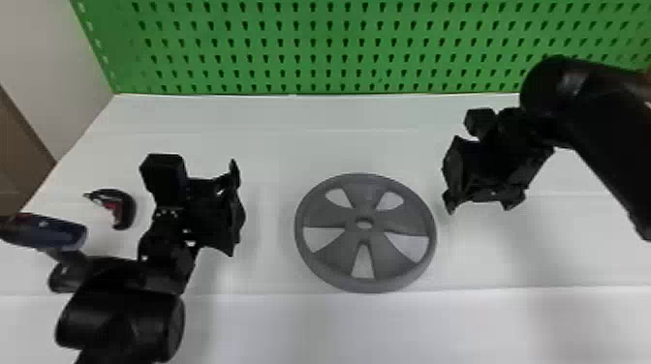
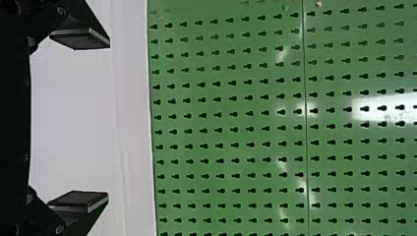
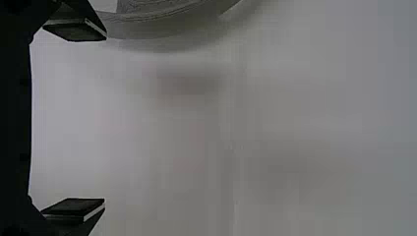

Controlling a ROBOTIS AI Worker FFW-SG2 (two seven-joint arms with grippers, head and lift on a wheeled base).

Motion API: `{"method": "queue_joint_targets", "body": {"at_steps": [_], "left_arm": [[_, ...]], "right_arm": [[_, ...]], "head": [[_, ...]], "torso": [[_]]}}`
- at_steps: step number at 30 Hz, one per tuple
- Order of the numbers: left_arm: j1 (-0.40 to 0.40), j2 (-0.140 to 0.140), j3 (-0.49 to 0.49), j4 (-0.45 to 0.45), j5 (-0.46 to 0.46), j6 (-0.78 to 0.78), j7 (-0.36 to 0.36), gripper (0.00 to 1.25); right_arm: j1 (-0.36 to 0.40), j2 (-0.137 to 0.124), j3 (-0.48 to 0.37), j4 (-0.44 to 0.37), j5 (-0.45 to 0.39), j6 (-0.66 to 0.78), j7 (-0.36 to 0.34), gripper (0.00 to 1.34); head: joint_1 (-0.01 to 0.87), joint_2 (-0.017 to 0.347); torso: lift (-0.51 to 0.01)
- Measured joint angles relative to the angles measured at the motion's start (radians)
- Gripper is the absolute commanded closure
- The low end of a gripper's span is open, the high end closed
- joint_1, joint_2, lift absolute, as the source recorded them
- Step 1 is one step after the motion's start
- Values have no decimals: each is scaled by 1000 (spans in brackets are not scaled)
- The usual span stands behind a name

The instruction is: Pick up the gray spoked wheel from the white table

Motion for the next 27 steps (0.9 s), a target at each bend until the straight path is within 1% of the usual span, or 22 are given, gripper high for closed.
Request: {"method": "queue_joint_targets", "body": {"at_steps": [1, 4, 6, 11, 12, 15, 17, 20, 27], "left_arm": [[0, 0, -1, 0, -1, 1, 0, 183], [-2, 0, -3, 1, -2, 3, 0, 183], [-2, 0, -4, 1, -3, 4, 0, 183], [1, 0, -2, 2, -3, 6, 0, 183], [2, 0, -1, 2, -3, 6, 0, 183], [5, 0, 0, 2, -3, 6, 0, 183], [7, 0, 1, 2, -3, 6, 0, 183], [9, 0, 4, 2, -2, 6, 0, 183], [14, 0, 9, 1, -2, 6, 0, 183]], "right_arm": [[-5, 5, -3, 13, -41, -13, -57, 105], [-17, 15, -9, 42, -146, -40, -177, 105], [-22, 21, -9, 60, -216, -55, -233, 105], [-25, 28, -5, 106, -383, -84, -326, 104], [-25, 30, -5, 122, -432, -95, -354, 105], [-22, 33, -9, 153, -530, -116, -434, 105], [-18, 37, -16, 163, -570, -125, -477, 104], [-13, 40, -32, 166, -603, -130, -517, 104], [-2, 44, -50, 188, -674, -144, -573, 104]], "head": [[770, 44], [770, 44], [770, 44], [770, 44], [770, 44], [770, 44], [770, 44], [770, 44], [770, 44]], "torso": [[-98], [-98], [-98], [-98], [-98], [-98], [-98], [-98], [-98]]}}
